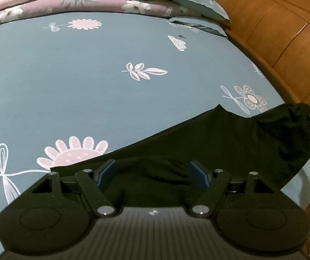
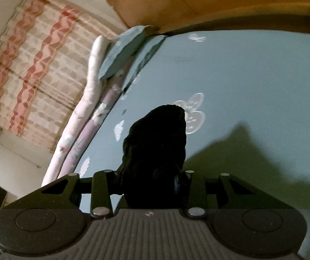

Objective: Fold clothes

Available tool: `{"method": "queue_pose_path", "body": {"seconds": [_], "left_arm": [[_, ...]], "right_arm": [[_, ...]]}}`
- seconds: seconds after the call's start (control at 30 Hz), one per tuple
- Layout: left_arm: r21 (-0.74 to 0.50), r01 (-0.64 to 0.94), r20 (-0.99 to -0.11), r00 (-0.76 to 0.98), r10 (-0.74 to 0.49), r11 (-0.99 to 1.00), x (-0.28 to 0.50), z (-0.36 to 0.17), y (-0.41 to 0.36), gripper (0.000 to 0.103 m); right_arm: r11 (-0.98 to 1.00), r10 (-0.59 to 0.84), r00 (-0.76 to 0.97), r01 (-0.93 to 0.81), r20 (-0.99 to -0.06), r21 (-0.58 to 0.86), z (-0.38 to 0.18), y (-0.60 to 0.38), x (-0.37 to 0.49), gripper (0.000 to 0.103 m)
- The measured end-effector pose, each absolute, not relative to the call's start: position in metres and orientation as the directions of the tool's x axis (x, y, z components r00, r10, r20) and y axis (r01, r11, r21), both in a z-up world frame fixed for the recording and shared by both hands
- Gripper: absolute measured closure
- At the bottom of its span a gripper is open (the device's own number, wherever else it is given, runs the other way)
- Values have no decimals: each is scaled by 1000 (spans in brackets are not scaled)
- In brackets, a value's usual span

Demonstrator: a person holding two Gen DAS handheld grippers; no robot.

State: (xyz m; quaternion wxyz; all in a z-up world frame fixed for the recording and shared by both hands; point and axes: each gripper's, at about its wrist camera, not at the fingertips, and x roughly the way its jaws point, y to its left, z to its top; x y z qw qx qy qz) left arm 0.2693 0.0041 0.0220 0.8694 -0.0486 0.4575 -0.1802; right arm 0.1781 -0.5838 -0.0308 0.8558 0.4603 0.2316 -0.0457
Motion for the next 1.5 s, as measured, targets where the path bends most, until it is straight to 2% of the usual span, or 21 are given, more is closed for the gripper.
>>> {"method": "queue_pose_path", "body": {"seconds": [0.3,0.6,1.2,1.37,1.5], "left_arm": [[-281,338,-768,483,-421,898,269,11,45,28],[-258,484,-794,386,-469,836,256,0,70,28],[-290,392,-778,435,-454,873,240,-6,131,28],[-298,371,-779,438,-449,879,241,-9,139,28],[-298,362,-782,438,-443,883,240,-10,143,28]], "right_arm": [[607,171,884,253,-435,753,2,-512,183,62],[663,226,863,204,-452,721,28,-428,186,62],[735,454,764,-29,-459,678,64,-285,217,62],[799,459,737,-99,-495,594,74,-246,218,62],[876,432,704,-176,-564,449,75,-210,216,62]]}}
